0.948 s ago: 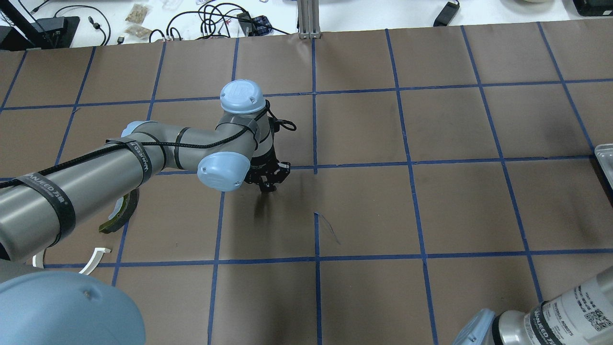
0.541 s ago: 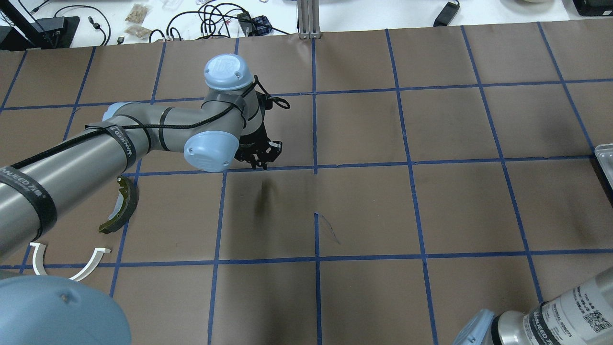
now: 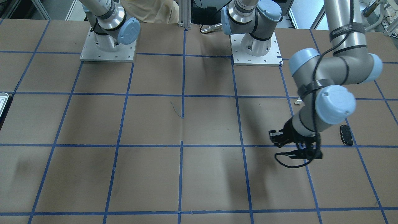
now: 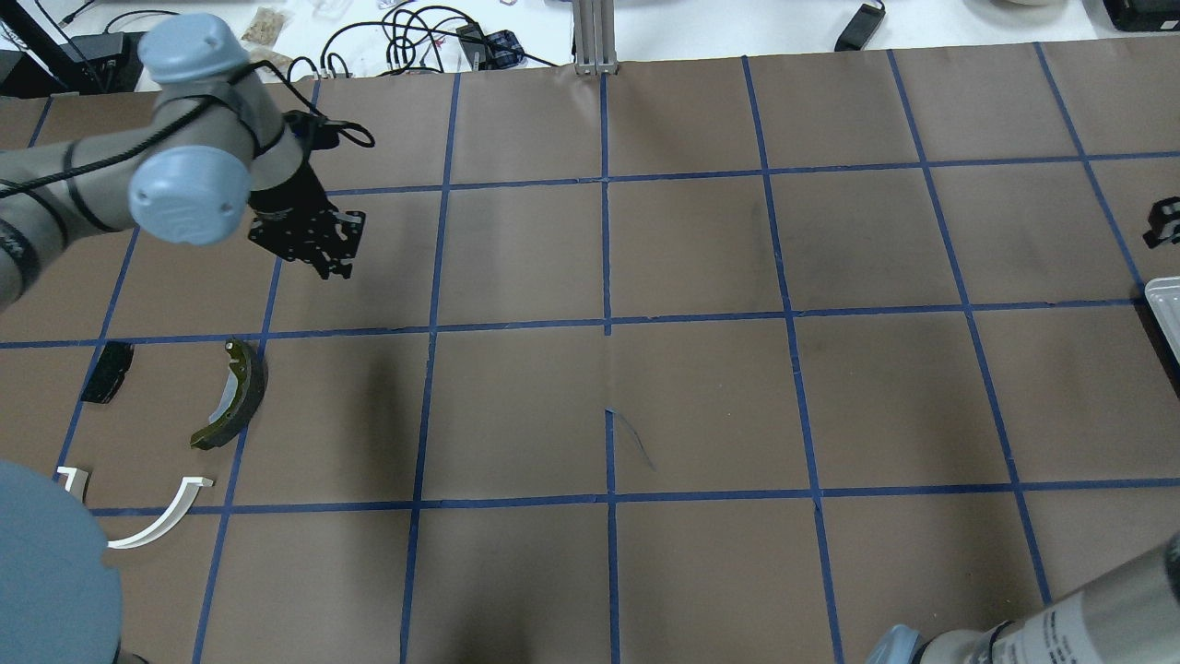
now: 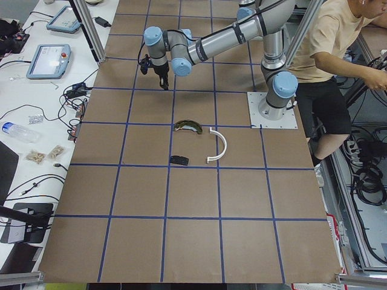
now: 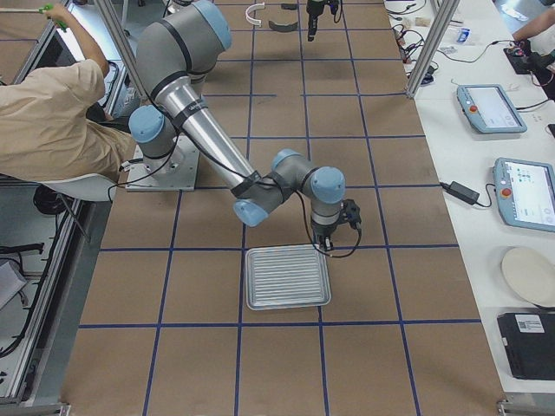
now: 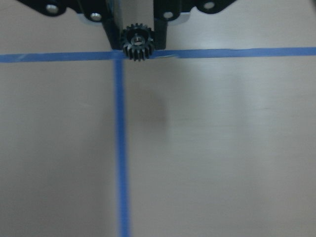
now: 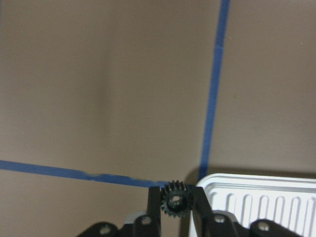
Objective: Place bearing gear from tray to pile
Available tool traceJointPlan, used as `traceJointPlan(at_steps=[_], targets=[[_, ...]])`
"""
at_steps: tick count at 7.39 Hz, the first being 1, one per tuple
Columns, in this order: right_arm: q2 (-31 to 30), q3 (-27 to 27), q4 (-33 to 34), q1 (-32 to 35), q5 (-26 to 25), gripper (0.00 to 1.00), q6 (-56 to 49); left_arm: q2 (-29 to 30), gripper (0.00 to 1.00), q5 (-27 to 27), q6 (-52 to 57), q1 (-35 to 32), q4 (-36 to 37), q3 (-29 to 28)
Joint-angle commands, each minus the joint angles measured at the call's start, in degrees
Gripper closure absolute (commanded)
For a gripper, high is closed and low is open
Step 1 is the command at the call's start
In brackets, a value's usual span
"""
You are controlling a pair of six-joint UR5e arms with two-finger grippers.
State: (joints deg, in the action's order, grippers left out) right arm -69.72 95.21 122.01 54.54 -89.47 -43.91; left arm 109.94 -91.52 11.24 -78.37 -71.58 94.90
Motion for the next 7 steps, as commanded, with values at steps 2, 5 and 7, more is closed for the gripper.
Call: traceJointPlan(at_steps=[2,5,7], targets=[[-6.66,4.8,-4.24,23.71,0.52,0.86,26.1,0.27,1.0,-2.44,19.04,16.63,-3.13,-0.69],[-1.67,5.25,1.89,49.36,0.18,0.86,56.46,1.41,1.0,-1.82,23.57,22.73,-0.68,5.27],[5.26,4.99,10.59,61.86,0.18,0.87,70.83,1.76,1.0,-1.91,24.53,22.82,4.06,8.97]])
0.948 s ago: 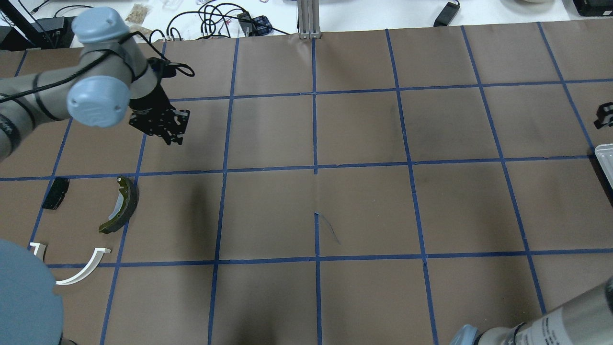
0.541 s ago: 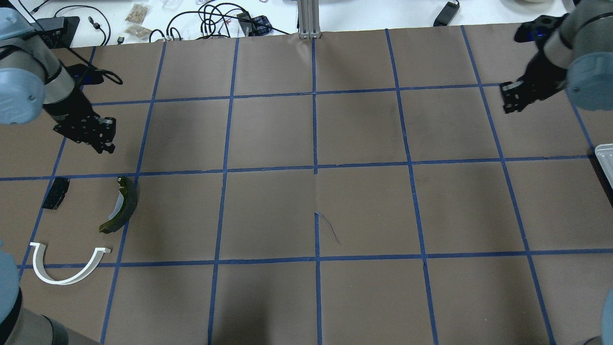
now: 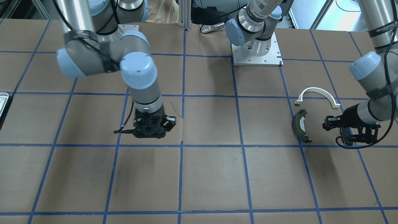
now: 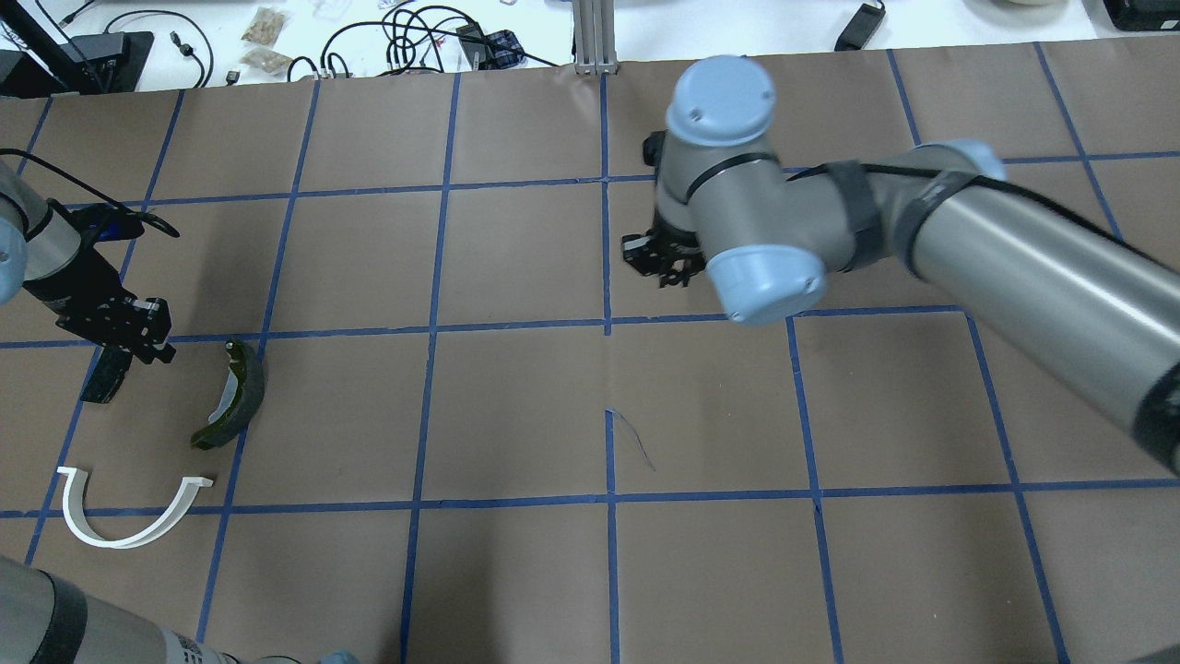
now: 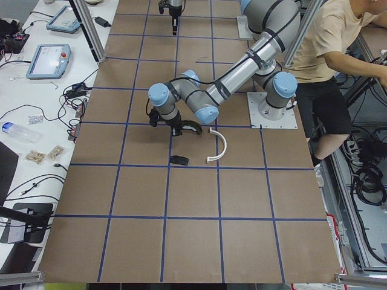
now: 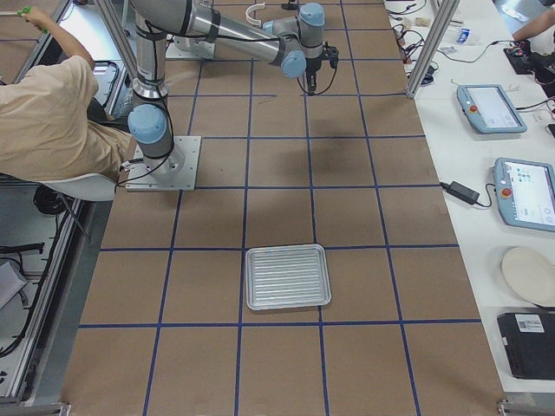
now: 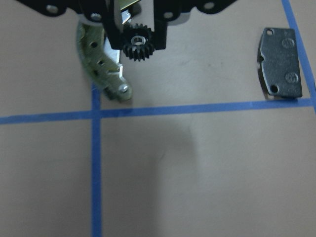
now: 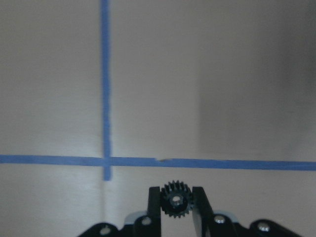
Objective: Place bearing gear from tray to pile
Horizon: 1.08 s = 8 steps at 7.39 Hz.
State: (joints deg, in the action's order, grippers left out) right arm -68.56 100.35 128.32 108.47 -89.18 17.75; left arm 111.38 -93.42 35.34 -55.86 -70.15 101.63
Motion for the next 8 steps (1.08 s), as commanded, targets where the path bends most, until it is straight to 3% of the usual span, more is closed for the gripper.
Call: traceJointPlan(at_steps=[1,2,3,4,5,6,7,8], targets=[[5.79,-0.07,6.48,11.21,-0.03,0.87,11.49,0.67,1.0,-0.01,0.18,0.4,2.91,4.17],[6.5,0.02,6.67,12.2,-0.12,0.82,11.08,0.76,1.0,-0.01,0.35,0.4,5.87,4.8],[6.68,-0.15,6.68,12.12,-0.29,0.23,9.68,1.2,1.0,-0.1,0.44,0.4,6.16,4.8],[5.99,-0.59,6.15,10.73,-0.55,0.0,9.41,1.64,1.0,0.08,0.44,0.4,6.16,4.89],[3.98,-1.46,5.19,7.23,-0.21,0.0,7.58,2.17,1.0,0.17,0.26,0.4,6.16,5.07],[1.18,-4.61,-2.04,1.8,0.14,0.0,1.99,2.0,1.0,-0.18,0.09,0.4,6.16,5.5],[-2.33,-9.34,-11.16,-3.3,0.06,0.0,-5.11,1.91,0.88,-0.62,0.17,0.48,6.16,5.77],[-4.8,-13.65,-18.04,-8.14,0.15,0.0,-10.58,1.65,0.27,-0.19,0.09,0.4,6.08,5.68]])
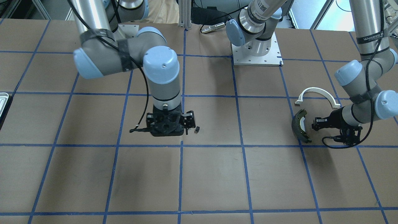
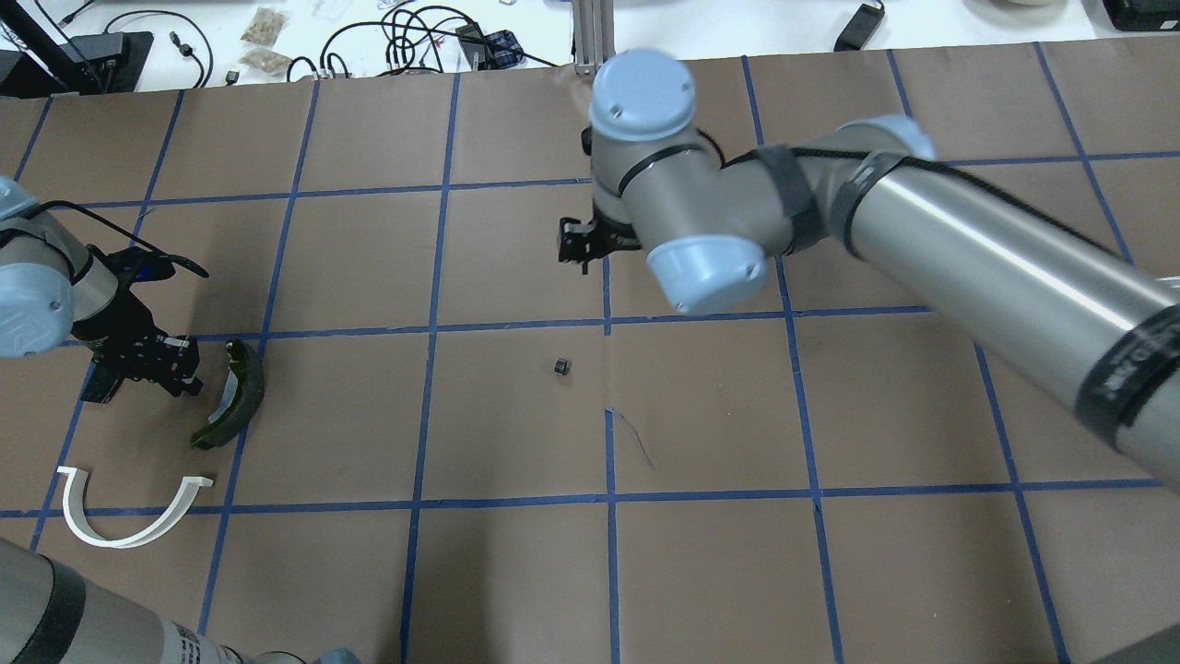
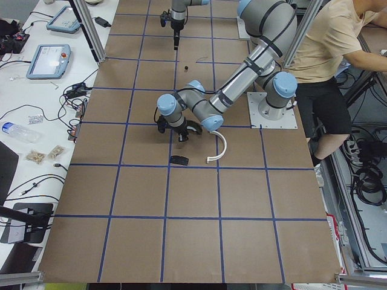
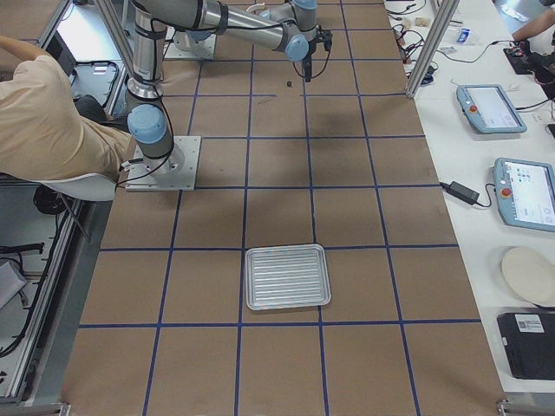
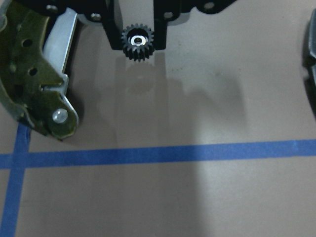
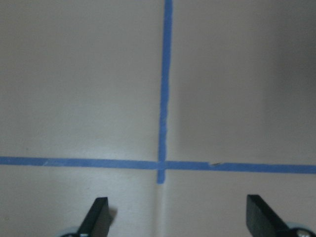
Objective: Place bearing gear from tray to pile
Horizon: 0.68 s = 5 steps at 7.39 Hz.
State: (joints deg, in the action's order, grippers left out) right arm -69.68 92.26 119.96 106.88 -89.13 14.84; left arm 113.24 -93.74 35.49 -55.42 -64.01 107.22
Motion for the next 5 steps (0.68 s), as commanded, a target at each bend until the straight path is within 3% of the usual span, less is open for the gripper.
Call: traceJointPlan(at_steps=[1,3,4,5], targets=[[-5.27,-9.61,-16.01,-10.52,0.1,0.0,-12.68,-0.82,0.0,-0.39,-0.41,-0.13,-0.24,-0.08],[-6.52,-17.52,-28.24,-16.41,1.58,0.0,-16.33,-2.23,0.0,-0.22,-0.59,-1.0,-0.77,-2.44],[-7.56,-17.38,-31.85,-17.14,1.42,0.0,-18.6,-3.63,0.0,0.13,-2.68,-2.31,-4.77,-6.2],[-11.06,-13.9,-30.93,-17.23,1.68,0.0,-18.8,-4.77,0.0,0.4,-7.05,-6.94,-11.51,-11.98]])
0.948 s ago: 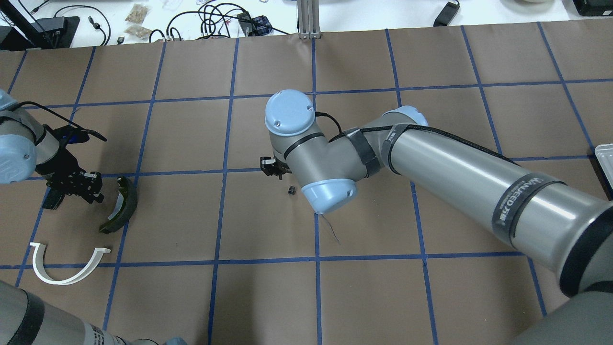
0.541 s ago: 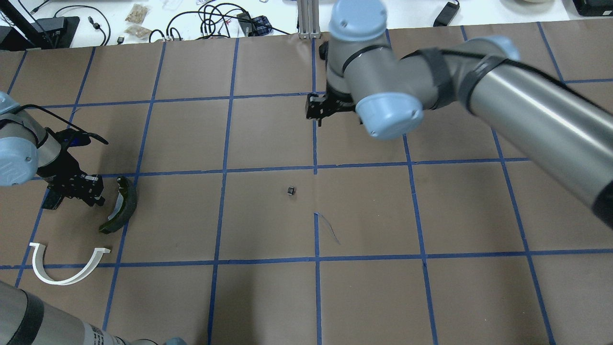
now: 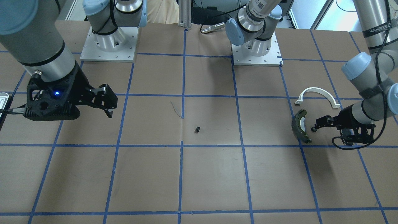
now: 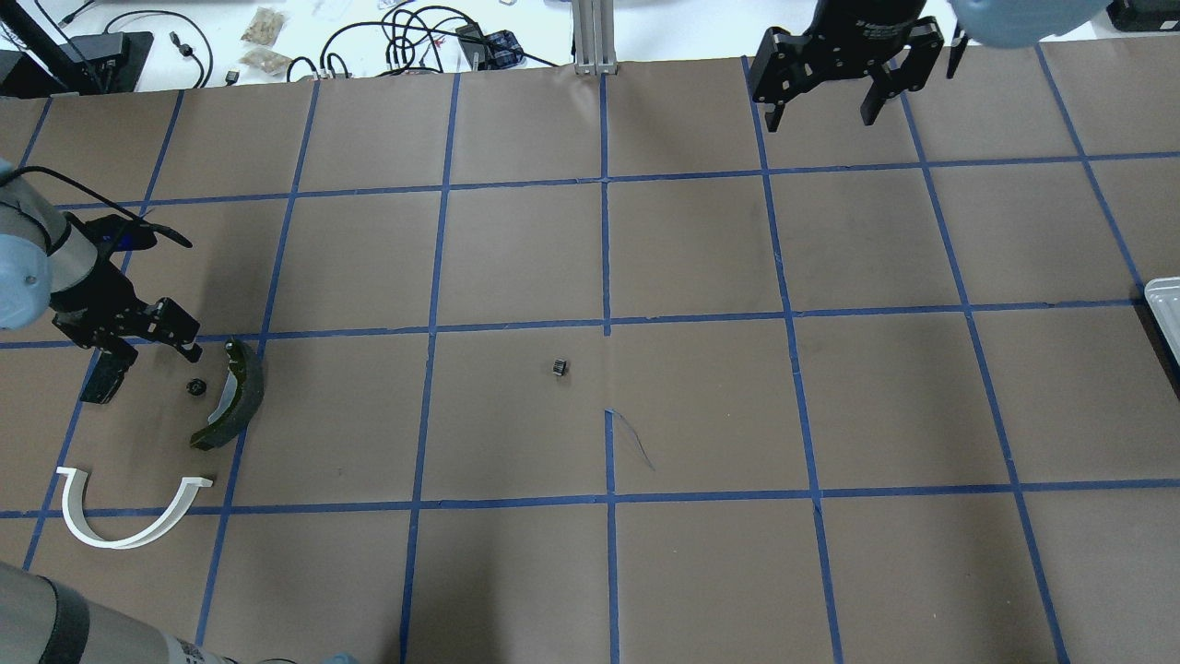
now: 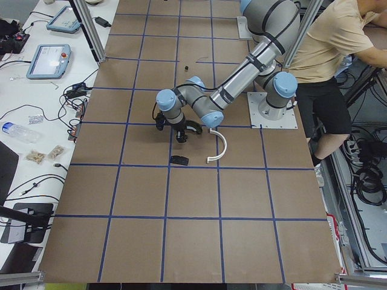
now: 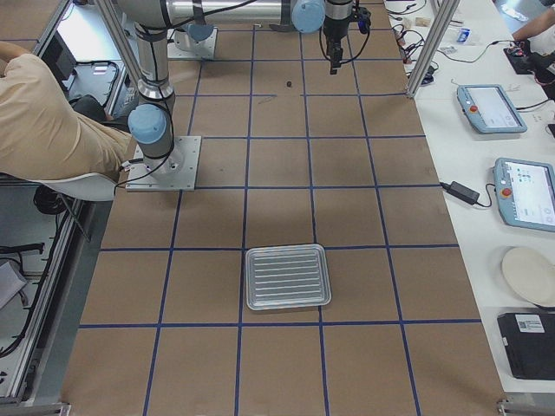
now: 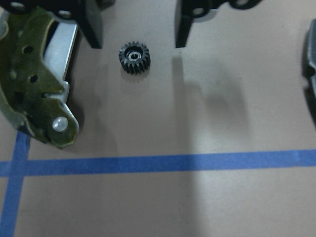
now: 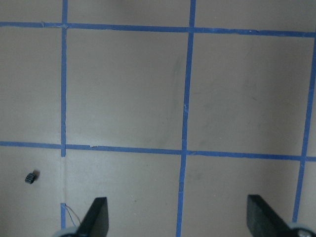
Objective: Place bearing gear from tray to pile
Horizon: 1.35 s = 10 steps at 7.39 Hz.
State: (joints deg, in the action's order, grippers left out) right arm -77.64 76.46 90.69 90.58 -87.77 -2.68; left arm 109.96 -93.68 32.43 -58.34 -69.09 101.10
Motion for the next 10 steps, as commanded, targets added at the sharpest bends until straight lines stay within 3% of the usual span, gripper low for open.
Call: traceJointPlan(at_steps=[1,2,4,7,10], targets=[[-6.69,6.98,2.52,-0.76,0.4,0.0,-1.28,-1.85,0.0,2.26,-12.39,-10.5,-11.97,-11.3],[-8.47,11.12,4.3,-0.67,-0.03,0.0,-0.58,-1.68,0.0,4.8,-23.35,-17.61,-13.42,-13.62],[-8.66,10.82,4.41,-0.67,-0.38,0.0,-1.09,0.5,0.0,6.76,-36.68,-29.15,-12.56,-13.73],[-9.1,9.5,2.75,-1.37,-1.53,0.0,-6.08,4.37,0.0,7.63,-39.99,-41.64,-4.5,-11.99],[-10.16,9.94,1.68,-1.54,-3.11,0.0,-5.32,6.66,0.0,9.29,-39.99,-46.15,8.84,-3.74]])
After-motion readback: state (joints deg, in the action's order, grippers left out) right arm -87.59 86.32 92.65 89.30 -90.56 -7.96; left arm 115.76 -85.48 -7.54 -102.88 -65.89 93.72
